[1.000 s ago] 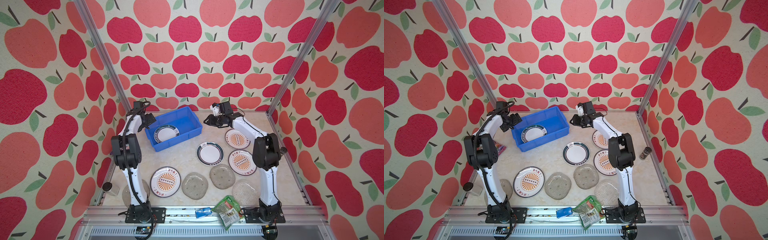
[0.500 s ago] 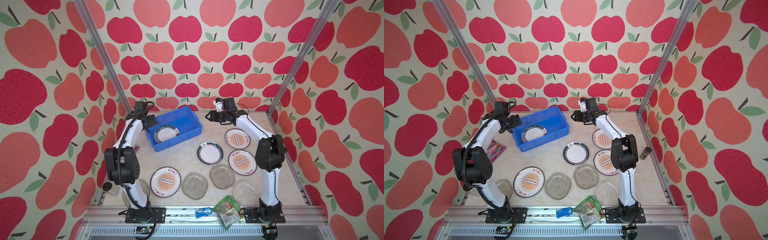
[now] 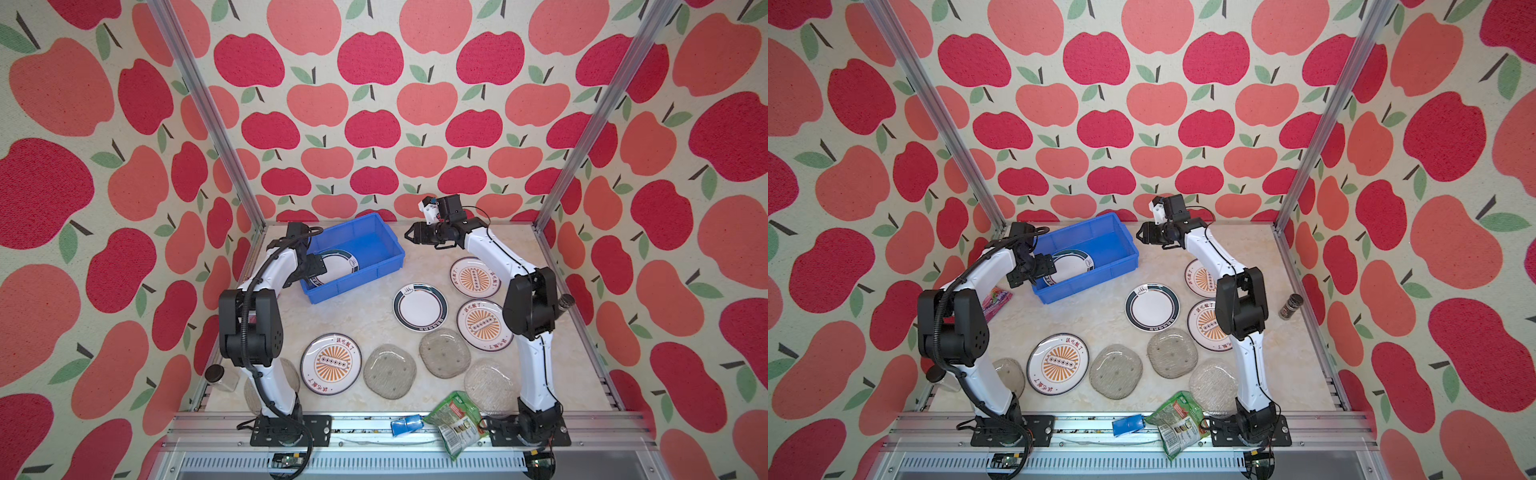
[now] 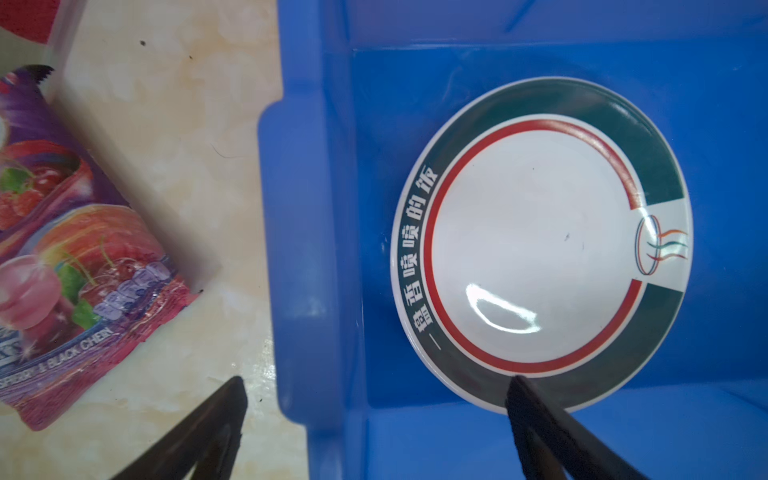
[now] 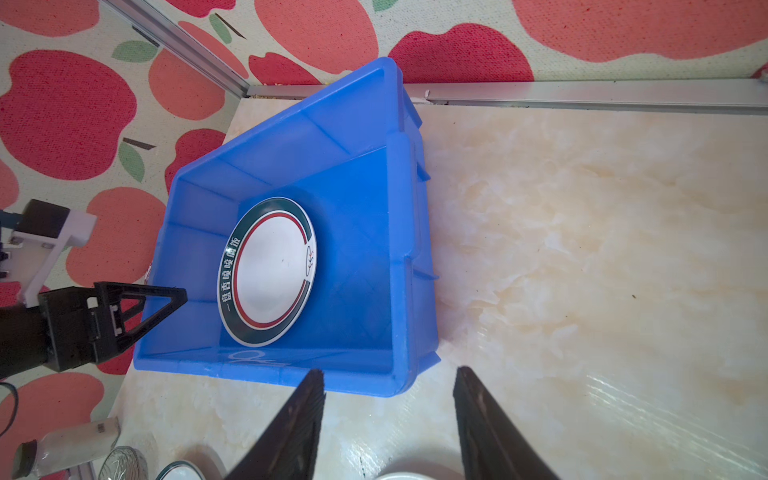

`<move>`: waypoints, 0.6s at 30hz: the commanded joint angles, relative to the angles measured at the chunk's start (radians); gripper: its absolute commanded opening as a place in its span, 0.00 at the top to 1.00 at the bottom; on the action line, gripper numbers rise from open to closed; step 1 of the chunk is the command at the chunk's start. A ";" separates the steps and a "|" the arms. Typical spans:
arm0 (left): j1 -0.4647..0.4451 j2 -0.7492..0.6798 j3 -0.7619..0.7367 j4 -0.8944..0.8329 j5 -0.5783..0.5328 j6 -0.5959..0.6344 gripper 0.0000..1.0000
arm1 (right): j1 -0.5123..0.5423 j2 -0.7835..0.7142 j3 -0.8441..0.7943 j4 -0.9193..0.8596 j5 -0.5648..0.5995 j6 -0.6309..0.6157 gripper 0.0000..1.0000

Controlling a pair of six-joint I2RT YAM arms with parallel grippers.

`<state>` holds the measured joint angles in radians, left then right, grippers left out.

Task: Place the plates into the plastic bin on the countertop
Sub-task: 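Move the right gripper back toward the bin while the left gripper holds the bin rim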

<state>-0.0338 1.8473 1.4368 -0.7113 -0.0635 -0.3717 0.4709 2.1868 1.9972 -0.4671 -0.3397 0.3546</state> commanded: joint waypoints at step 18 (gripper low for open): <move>0.001 -0.030 -0.103 -0.038 -0.139 0.156 0.01 | -0.005 -0.002 -0.010 -0.086 0.070 -0.082 0.47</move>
<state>-0.0380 1.8454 1.3457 -0.7330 -0.1799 -0.2703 0.4625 2.1788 1.9327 -0.5007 -0.3061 0.3237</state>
